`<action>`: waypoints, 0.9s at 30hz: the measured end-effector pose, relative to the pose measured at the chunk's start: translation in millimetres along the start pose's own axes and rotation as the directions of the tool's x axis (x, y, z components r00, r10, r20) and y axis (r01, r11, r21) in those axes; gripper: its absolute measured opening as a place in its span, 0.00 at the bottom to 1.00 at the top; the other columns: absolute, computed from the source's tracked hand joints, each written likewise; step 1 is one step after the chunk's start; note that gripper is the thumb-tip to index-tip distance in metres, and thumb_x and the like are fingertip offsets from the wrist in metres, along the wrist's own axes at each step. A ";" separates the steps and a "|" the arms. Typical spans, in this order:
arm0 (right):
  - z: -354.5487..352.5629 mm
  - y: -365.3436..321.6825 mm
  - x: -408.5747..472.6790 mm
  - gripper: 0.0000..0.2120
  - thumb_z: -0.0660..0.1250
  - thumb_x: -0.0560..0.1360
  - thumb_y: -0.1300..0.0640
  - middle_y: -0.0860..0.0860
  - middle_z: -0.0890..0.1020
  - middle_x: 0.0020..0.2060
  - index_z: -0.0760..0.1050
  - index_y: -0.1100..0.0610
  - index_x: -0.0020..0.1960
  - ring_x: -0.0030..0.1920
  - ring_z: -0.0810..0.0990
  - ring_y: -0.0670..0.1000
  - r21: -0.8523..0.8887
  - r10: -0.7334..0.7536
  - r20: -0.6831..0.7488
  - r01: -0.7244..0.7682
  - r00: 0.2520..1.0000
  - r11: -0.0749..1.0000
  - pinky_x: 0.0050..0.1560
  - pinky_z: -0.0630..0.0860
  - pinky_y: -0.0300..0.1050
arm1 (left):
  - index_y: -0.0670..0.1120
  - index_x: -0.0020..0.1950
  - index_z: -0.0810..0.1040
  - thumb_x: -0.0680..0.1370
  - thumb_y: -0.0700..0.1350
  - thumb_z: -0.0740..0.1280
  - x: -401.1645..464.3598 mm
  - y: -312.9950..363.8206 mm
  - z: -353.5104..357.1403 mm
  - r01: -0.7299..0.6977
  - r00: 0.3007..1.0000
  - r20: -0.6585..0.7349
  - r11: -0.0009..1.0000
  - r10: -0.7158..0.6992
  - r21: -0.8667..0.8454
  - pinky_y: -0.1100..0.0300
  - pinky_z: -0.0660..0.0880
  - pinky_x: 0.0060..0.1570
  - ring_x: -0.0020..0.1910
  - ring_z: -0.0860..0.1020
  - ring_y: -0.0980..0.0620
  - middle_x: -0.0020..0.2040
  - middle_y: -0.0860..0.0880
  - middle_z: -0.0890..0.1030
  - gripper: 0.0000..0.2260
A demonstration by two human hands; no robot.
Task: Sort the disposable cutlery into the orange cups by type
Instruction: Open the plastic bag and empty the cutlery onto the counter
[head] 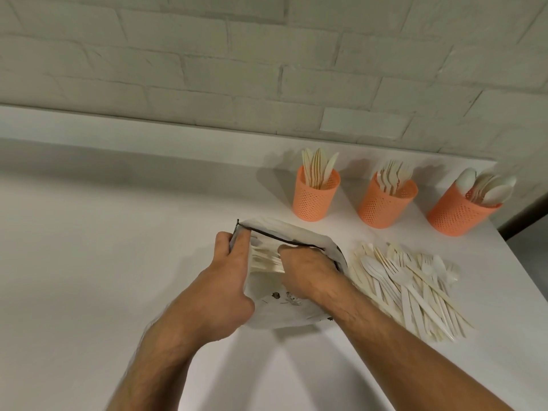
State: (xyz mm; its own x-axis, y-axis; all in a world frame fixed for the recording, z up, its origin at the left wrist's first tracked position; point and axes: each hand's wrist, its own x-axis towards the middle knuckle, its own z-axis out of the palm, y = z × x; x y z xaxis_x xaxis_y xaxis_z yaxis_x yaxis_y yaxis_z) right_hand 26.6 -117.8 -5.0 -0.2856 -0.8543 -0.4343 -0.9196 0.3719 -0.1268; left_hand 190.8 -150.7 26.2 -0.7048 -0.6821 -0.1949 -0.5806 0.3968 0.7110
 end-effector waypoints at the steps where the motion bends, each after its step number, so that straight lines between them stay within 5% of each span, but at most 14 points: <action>1: -0.6 -3.3 -1.8 0.17 0.63 0.76 0.68 0.59 0.80 0.56 0.71 0.60 0.64 0.56 0.80 0.59 -0.030 0.002 0.009 -0.002 1.000 1.000 0.44 0.72 0.48 | 0.62 0.70 0.56 0.68 0.32 0.63 0.2 0.0 0.0 0.001 1.000 0.002 1.000 -0.001 -0.002 0.48 0.80 0.38 0.42 0.77 0.46 0.52 0.56 0.61 0.38; 4: -0.4 -13.1 -4.4 0.24 0.66 0.75 0.67 0.58 0.78 0.60 0.66 0.60 0.70 0.60 0.78 0.60 -0.135 -0.004 -0.042 -0.002 0.999 0.991 0.45 0.70 0.50 | 0.62 0.71 0.54 0.68 0.32 0.63 0.9 -0.9 0.4 -0.004 1.000 0.011 1.000 0.004 -0.007 0.46 0.79 0.39 0.43 0.77 0.44 0.52 0.56 0.61 0.40; 11: -3.5 -35.0 -1.0 0.20 0.67 0.76 0.61 0.51 0.81 0.57 0.69 0.54 0.67 0.59 0.79 0.55 -0.284 -0.038 -0.150 -0.007 0.988 0.959 0.59 0.67 0.54 | 0.61 0.73 0.51 0.68 0.31 0.63 2.5 -4.5 -0.9 -0.004 1.000 0.014 1.000 0.004 0.013 0.44 0.78 0.38 0.42 0.77 0.43 0.52 0.55 0.60 0.42; 15: -5.8 -42.0 0.9 0.28 0.68 0.76 0.61 0.50 0.80 0.58 0.63 0.51 0.73 0.59 0.79 0.57 -0.305 -0.035 -0.156 -0.014 0.987 0.952 0.53 0.67 0.55 | 0.61 0.73 0.50 0.69 0.32 0.64 1.9 -7.3 -3.7 0.018 1.000 0.015 1.000 -0.019 0.023 0.45 0.78 0.38 0.42 0.78 0.45 0.53 0.55 0.60 0.42; 22: -13.5 -46.7 2.3 0.15 0.67 0.76 0.65 0.52 0.82 0.56 0.75 0.56 0.62 0.57 0.81 0.55 -0.303 -0.131 -0.203 0.065 0.970 0.951 0.42 0.69 0.47 | 0.62 0.74 0.47 0.69 0.33 0.64 2.0 -9.4 -6.3 0.028 0.999 0.020 0.999 -0.029 0.035 0.46 0.78 0.37 0.42 0.78 0.43 0.54 0.55 0.60 0.43; 27: -14.0 -44.2 10.1 0.17 0.64 0.79 0.62 0.54 0.81 0.58 0.71 0.55 0.67 0.58 0.81 0.57 -0.289 -0.163 -0.198 0.101 0.967 0.952 0.42 0.68 0.48 | 0.61 0.75 0.48 0.69 0.31 0.64 3.5 -12.6 -6.9 0.030 0.999 0.024 0.999 -0.031 0.020 0.51 0.78 0.35 0.41 0.77 0.46 0.53 0.55 0.60 0.44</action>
State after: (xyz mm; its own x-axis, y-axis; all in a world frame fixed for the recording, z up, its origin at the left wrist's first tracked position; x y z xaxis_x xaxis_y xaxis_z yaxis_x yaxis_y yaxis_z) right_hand 60.6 -147.9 8.8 -0.1798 -0.9582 -0.2226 -0.9823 0.1627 0.0931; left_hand 198.5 -162.3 21.3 -0.6964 -0.6788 -0.2330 -0.6096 0.3883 0.6910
